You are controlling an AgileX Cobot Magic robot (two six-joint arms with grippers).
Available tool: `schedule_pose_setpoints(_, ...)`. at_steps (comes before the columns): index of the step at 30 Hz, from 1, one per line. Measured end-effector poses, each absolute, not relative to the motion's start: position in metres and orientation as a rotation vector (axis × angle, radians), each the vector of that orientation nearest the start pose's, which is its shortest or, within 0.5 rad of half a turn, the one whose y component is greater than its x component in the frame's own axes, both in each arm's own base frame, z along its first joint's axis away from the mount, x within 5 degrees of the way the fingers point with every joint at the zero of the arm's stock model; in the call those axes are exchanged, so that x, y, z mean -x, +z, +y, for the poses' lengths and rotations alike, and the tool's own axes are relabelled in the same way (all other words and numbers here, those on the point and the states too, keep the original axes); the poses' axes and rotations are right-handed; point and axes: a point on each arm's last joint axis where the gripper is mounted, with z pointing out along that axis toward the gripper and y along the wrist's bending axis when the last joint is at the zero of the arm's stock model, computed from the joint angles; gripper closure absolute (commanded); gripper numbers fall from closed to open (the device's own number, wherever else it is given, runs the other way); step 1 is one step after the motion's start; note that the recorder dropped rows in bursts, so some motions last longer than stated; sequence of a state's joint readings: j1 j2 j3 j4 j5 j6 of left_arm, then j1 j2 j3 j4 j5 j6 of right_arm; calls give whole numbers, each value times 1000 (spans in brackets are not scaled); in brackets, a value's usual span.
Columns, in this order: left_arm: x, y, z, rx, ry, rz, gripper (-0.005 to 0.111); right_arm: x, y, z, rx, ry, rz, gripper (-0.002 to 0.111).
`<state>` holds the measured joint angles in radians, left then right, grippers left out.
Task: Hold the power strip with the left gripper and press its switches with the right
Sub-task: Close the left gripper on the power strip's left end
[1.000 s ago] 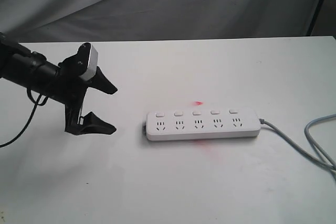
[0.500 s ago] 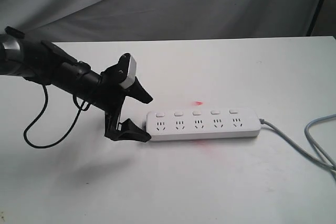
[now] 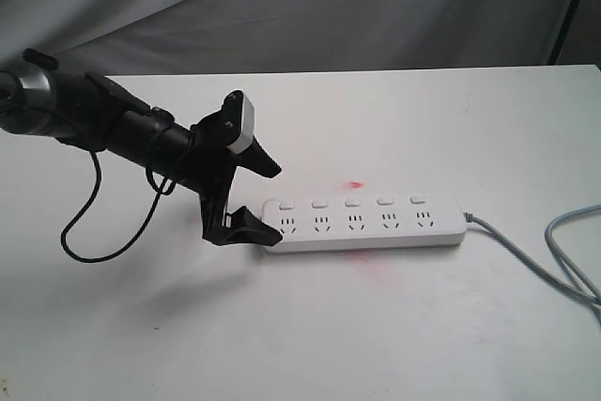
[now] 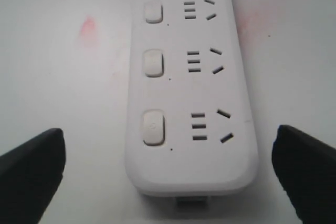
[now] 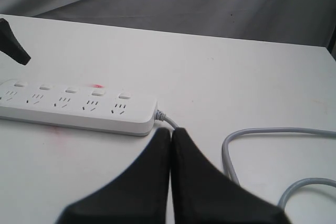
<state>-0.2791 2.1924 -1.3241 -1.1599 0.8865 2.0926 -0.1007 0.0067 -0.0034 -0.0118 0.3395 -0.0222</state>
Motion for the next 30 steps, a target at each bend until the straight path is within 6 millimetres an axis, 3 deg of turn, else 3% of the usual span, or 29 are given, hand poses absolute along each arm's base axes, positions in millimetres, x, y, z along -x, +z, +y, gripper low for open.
schedule_pose_setpoints(12, -374, 86, -176, -1696, -817, 1780, 2, -54, 183, -6, -64, -98, 1826, 108)
schedule_pose_setpoints(21, -375, 84, -175, -1694, -807, 1787, 2, -54, 183, -6, -64, -98, 1826, 108)
schedule_pose_setpoints(30, -376, 82, -175, -1689, -783, 1798, 12, -54, 183, -6, -64, -98, 1826, 108)
